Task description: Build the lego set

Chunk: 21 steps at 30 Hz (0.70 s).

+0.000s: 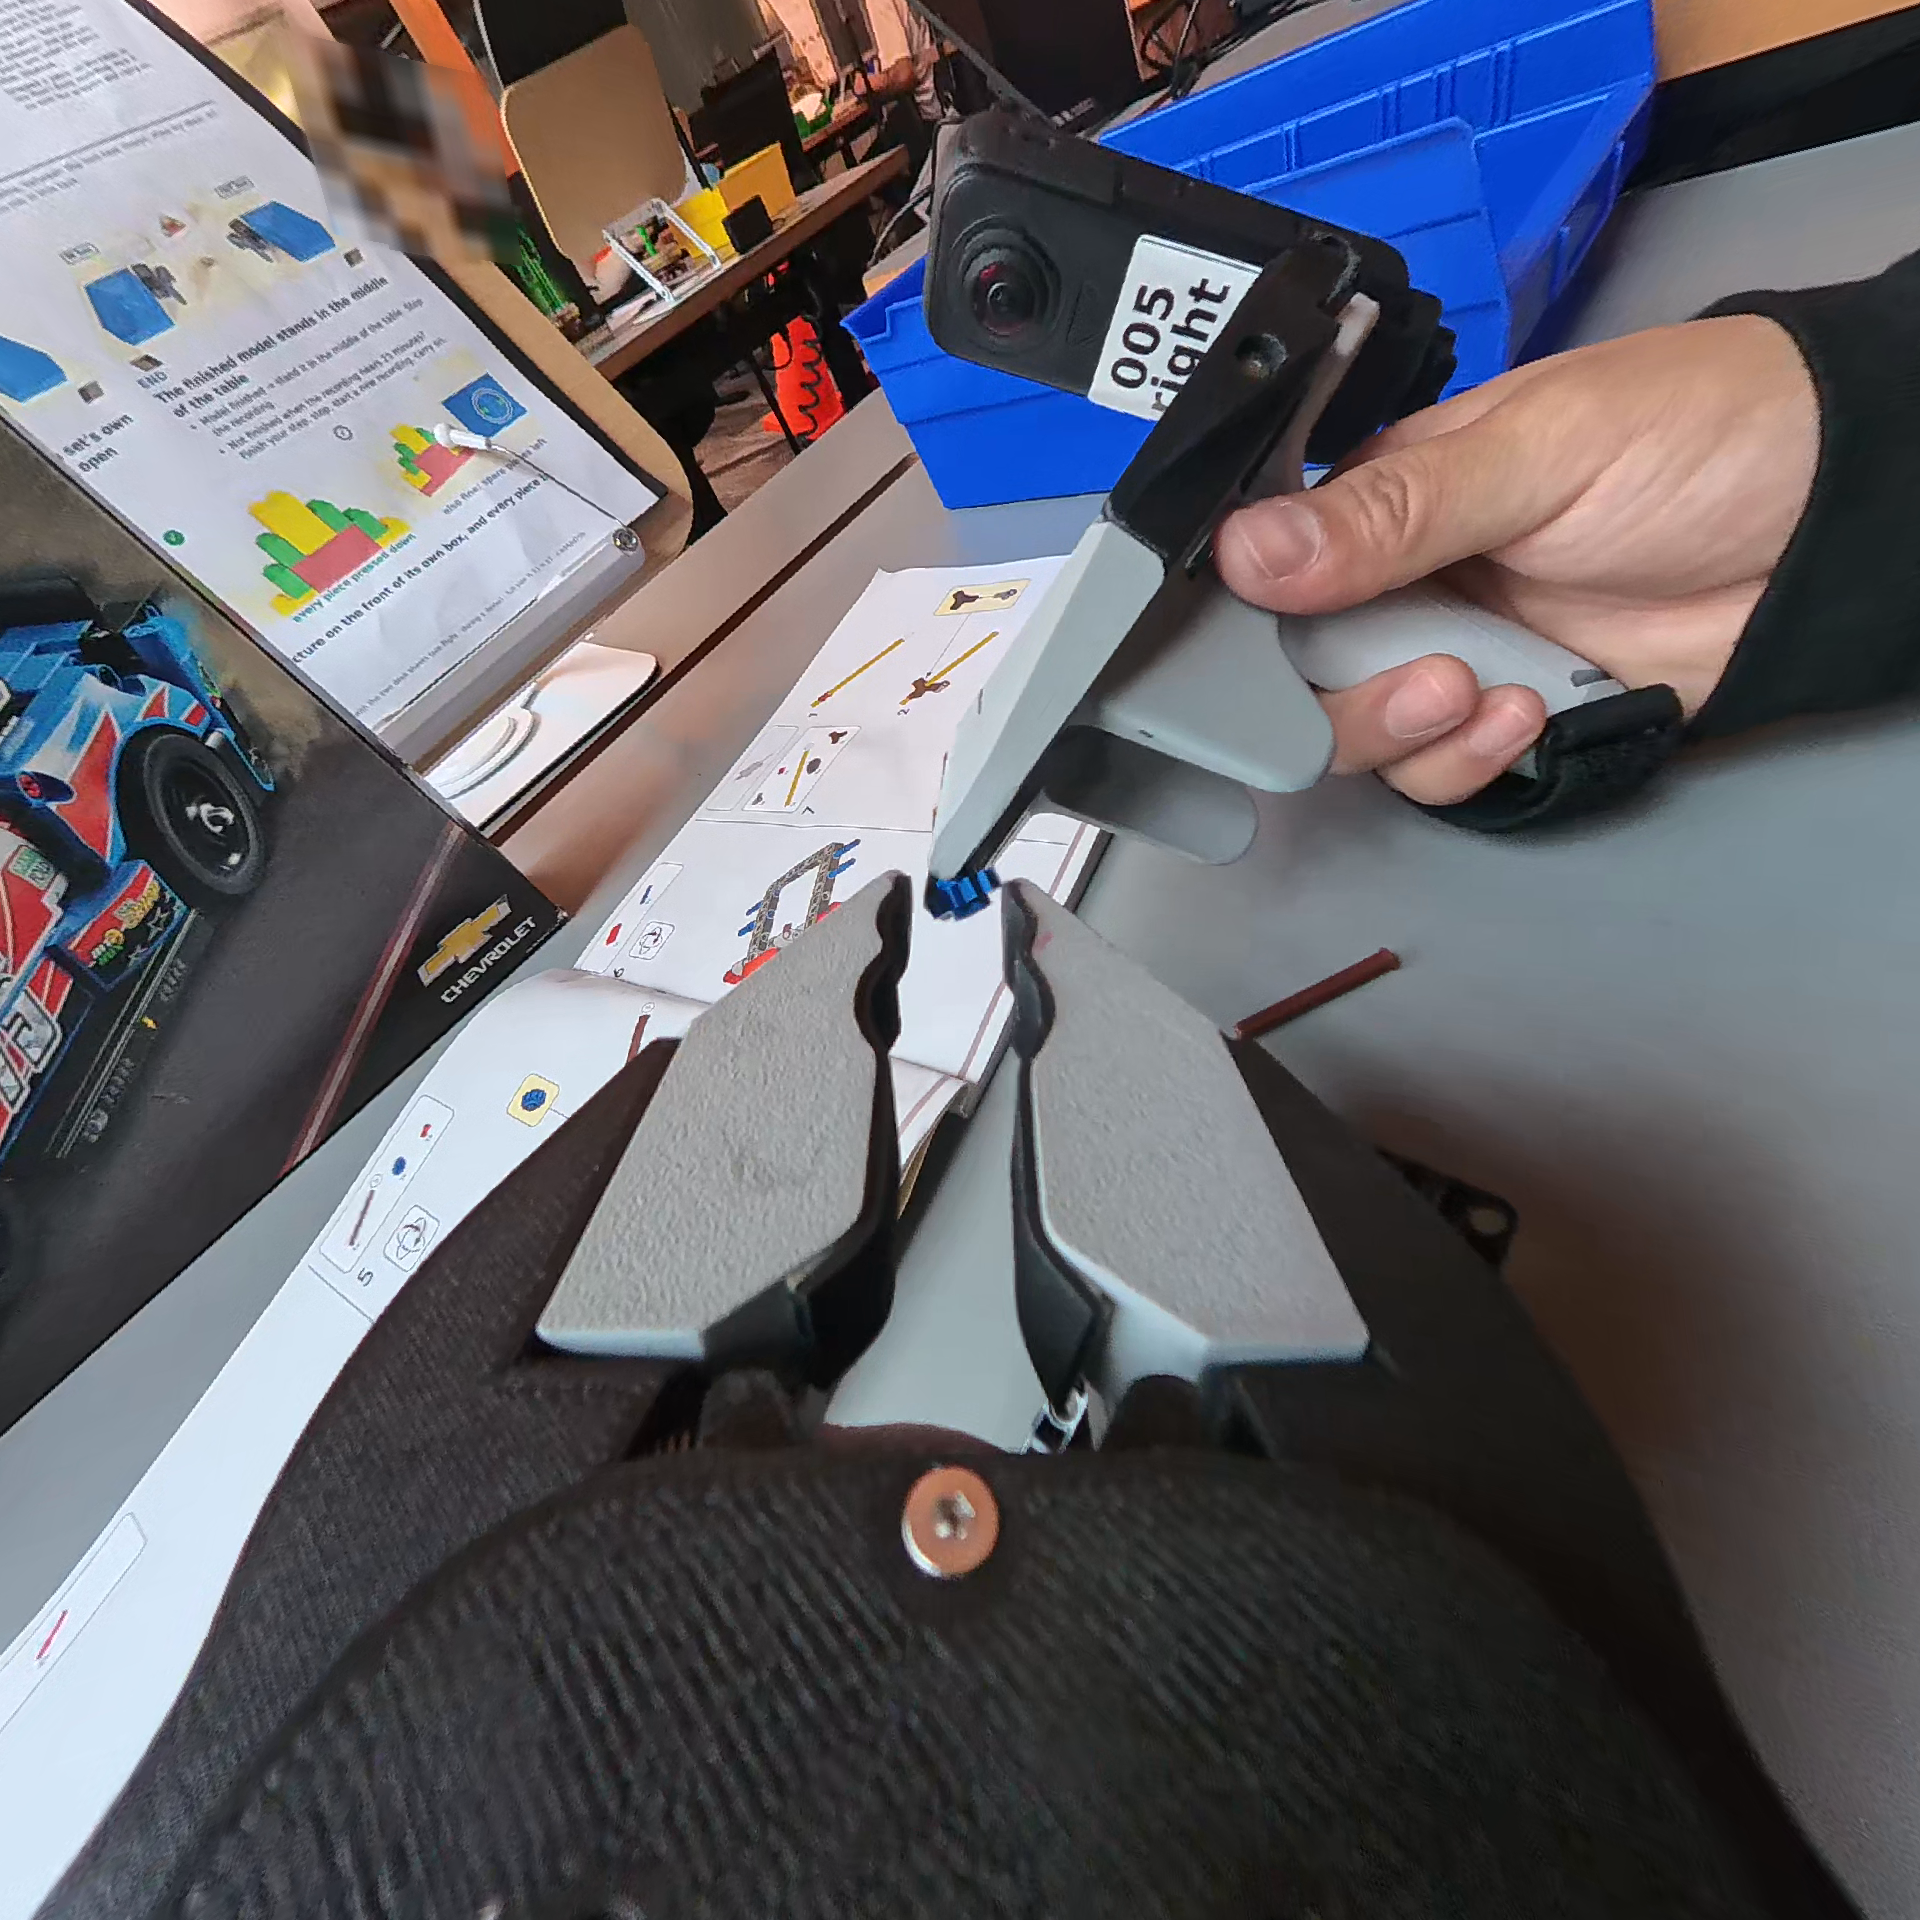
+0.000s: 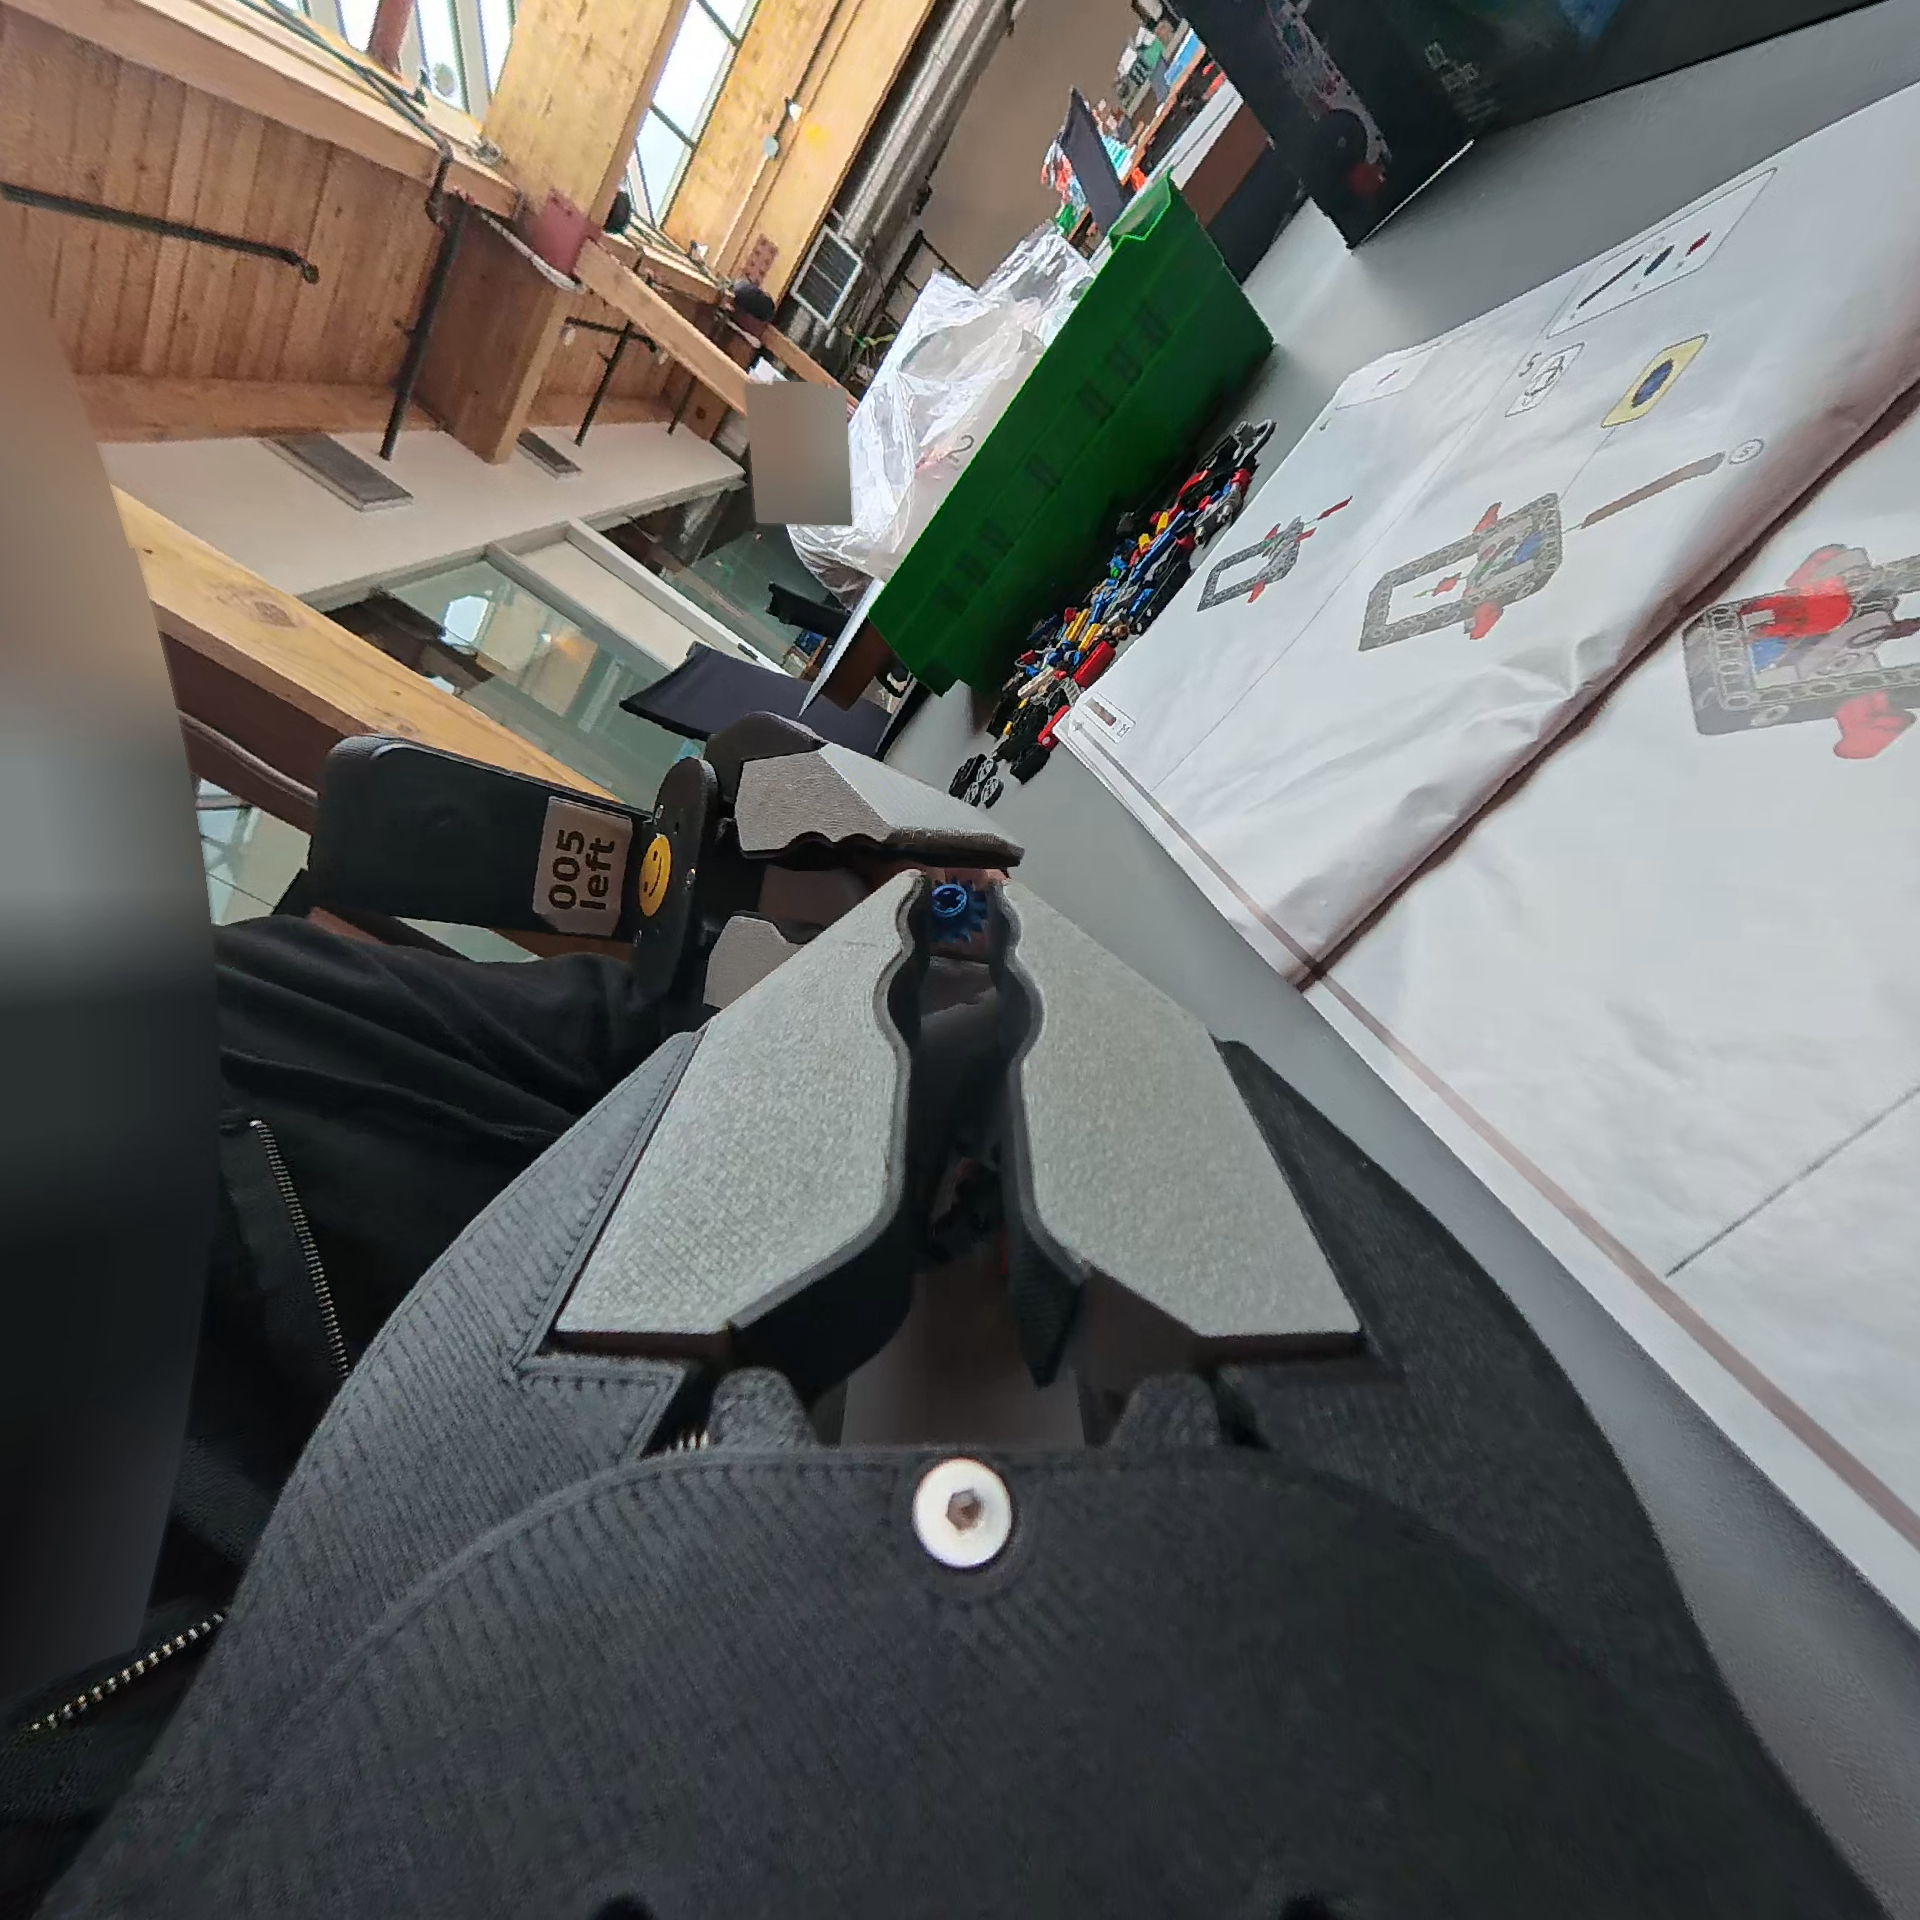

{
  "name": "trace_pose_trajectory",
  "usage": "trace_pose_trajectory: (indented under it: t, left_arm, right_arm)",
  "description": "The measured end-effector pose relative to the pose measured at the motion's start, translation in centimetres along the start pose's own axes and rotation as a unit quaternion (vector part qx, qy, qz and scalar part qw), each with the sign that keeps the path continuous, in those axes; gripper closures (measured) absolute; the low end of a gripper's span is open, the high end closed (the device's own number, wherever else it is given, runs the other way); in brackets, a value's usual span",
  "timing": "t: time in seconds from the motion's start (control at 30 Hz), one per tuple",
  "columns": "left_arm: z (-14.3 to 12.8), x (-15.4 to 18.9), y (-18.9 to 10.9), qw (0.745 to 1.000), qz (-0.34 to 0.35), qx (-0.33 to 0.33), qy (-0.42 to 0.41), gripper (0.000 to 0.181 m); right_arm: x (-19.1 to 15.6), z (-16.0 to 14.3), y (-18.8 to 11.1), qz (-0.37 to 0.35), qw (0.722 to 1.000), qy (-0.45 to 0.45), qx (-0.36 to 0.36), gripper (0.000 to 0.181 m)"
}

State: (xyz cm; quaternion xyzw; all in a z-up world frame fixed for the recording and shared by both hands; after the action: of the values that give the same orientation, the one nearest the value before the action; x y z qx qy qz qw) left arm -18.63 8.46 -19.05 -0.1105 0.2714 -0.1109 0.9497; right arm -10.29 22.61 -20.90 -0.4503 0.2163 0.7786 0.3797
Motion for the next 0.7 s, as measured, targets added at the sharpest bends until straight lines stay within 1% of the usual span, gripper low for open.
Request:
trace_pose_trajectory:
  t: [0.1,0.23,0.3,0.5,0.6,0.7]
  left_arm:
    - [0.15,0.06,-0.15,1.0,0.008,0.004,0.009,0.168]
    - [0.18,0.07,-0.08,1.0,0.015,0.001,0.007,0.164]
    - [0.25,0.06,-0.15,1.0,0.015,0.005,0.006,0.168]
    - [0.19,0.02,-0.17,1.0,0.011,0.002,0.014,0.169]
    - [0.05,0.13,-0.15,0.999,0.016,-0.008,0.034,0.17]
    - [-0.02,0.2,-0.14,0.999,0.02,-0.013,0.047,0.17]
  right_arm:
    - [-0.07,0.02,-0.04,0.002,1.0,0.0,0.006,0.175]
    - [-0.08,0.07,-0.18,-0.002,1.0,-0.003,0.015,0.175]
    - [-0.13,0.01,-0.14,-0.001,1.0,-0.002,0.019,0.174]
    - [-0.21,-0.03,-0.09,-0.007,1.0,-0.007,0.019,0.174]
    - [-0.28,0.03,-0.16,-0.026,0.999,-0.023,0.015,0.175]
    - [-0.83,0.21,-0.29,-0.065,0.995,-0.071,0.008,0.177]
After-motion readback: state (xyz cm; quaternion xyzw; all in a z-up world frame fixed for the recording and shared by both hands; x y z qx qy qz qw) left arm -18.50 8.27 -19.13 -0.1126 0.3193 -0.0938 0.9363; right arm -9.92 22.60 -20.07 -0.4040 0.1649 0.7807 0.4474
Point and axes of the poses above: each gripper's, where its closed fingertips meet, y out along the fingers, z out of its top, x = y × z across the jaws, the point moved 10 cm from there along -y, back along the fingers, and after that the axes turned 8 degrees about y, right-handed, at the moved point
